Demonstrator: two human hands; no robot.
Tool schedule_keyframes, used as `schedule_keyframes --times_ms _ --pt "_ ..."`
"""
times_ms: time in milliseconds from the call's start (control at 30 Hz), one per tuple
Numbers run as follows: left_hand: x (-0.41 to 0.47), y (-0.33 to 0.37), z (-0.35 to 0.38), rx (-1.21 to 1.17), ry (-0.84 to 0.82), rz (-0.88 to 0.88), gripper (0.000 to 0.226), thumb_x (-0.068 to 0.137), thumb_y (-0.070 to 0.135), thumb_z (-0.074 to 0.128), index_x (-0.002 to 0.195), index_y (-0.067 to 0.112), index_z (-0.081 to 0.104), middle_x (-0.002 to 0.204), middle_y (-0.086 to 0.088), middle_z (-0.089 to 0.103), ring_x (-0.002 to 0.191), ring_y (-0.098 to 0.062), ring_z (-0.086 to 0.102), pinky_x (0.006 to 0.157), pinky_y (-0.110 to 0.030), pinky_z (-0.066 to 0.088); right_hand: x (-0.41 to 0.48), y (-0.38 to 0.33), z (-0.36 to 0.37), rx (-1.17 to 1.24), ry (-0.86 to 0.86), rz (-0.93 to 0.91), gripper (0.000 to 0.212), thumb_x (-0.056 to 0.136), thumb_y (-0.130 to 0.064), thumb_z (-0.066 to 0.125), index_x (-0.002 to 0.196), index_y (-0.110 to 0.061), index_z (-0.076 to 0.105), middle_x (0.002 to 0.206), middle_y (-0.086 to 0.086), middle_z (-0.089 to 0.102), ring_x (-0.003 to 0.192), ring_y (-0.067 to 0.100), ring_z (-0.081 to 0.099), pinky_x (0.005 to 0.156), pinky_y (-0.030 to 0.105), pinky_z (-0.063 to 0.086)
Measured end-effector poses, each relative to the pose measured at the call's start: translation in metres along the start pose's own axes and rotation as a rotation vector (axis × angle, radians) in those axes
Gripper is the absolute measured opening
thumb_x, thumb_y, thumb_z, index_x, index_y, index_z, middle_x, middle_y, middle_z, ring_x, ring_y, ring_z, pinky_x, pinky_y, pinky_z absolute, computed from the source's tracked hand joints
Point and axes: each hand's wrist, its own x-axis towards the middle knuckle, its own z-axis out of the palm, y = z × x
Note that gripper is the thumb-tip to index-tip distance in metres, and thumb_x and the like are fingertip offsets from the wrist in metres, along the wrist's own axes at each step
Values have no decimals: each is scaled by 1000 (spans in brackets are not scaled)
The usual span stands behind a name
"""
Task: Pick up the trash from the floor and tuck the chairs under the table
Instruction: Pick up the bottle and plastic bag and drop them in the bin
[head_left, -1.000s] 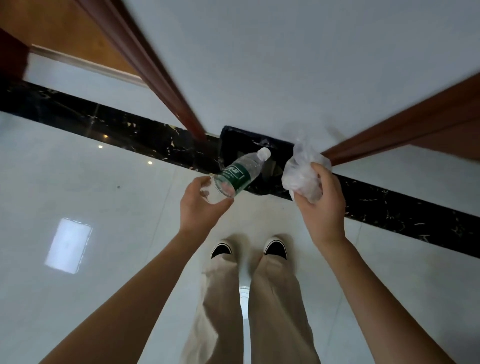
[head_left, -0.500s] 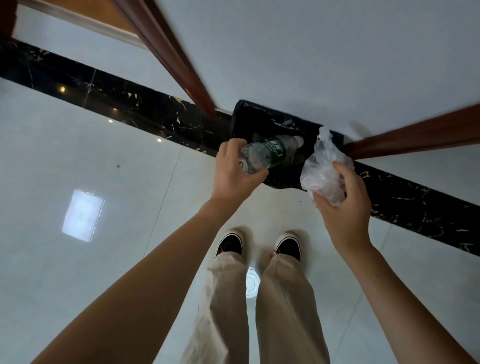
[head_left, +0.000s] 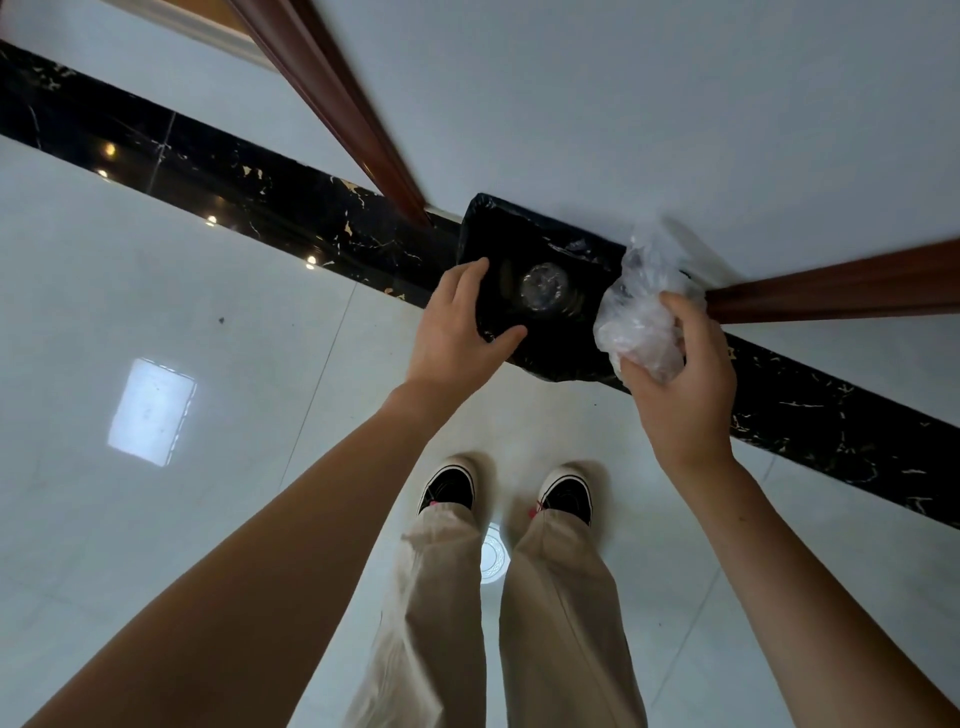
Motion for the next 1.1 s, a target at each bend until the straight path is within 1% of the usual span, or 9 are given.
schedule_keyframes --times_ms 67,167,333,500,633,767,867,967,1100 --pt "-3 -8 -7 174 8 108 67 86 34 67 142 9 40 141 -7 46 131 -23 41 114 -40 29 2 -1 3 -8 -28 -1 57 82 -8 77 134 -7 52 123 7 54 114 18 52 98 22 44" --pt "-4 -20 -11 350 -29 211 59 92 37 56 143 11 40 144 -6 46 136 -23 37 119 -39 17 5 3 13 -28 -67 -17 59 83 -8 76 136 -11 50 126 -3 48 117 15 51 98 23 45" --pt "1 -38 2 377 -81 278 54 94 35 54 142 13 43 144 -5 47 138 -23 35 118 -42 19 16 23 36 -81 -119 -71 60 83 -10 75 137 -12 48 129 5 49 114 3 44 96 10 39" --pt "6 -58 21 361 -59 303 50 90 31 61 133 8 52 138 -9 53 136 -27 39 116 -45 25 34 42 60 -147 -209 -133 59 81 -8 74 134 -12 49 127 12 50 115 26 54 96 36 50" --pt "9 -74 28 351 -9 345 46 89 30 63 128 8 55 135 -8 54 136 -25 39 113 -46 30 49 52 76 -187 -250 -107 54 81 -9 72 131 -5 53 125 15 54 110 29 56 88 25 44" --pt "9 -80 28 337 -10 377 46 88 28 65 128 8 55 137 -7 53 137 -24 37 111 -47 32 59 57 91 -379 -373 -74 48 84 -17 70 129 -9 53 126 13 57 107 36 58 81 39 49" --pt "10 -80 28 330 -12 383 46 87 26 67 127 7 56 136 -9 54 137 -25 38 110 -48 33 65 54 98 -521 -451 -23 46 86 -22 68 126 -10 50 126 15 55 106 39 58 76 39 47" --pt "9 -76 25 336 -36 358 49 87 27 66 129 7 54 138 -9 53 137 -26 38 111 -48 33 63 48 93 -549 -454 -14 52 86 -26 69 132 -13 47 129 15 54 107 39 58 76 35 45" --pt "3 -55 7 329 -76 323 53 89 33 63 135 9 50 140 -8 50 136 -26 39 112 -47 32 48 23 66 -497 -403 -34 61 86 -31 71 138 -16 42 133 16 52 109 39 57 84 45 52"
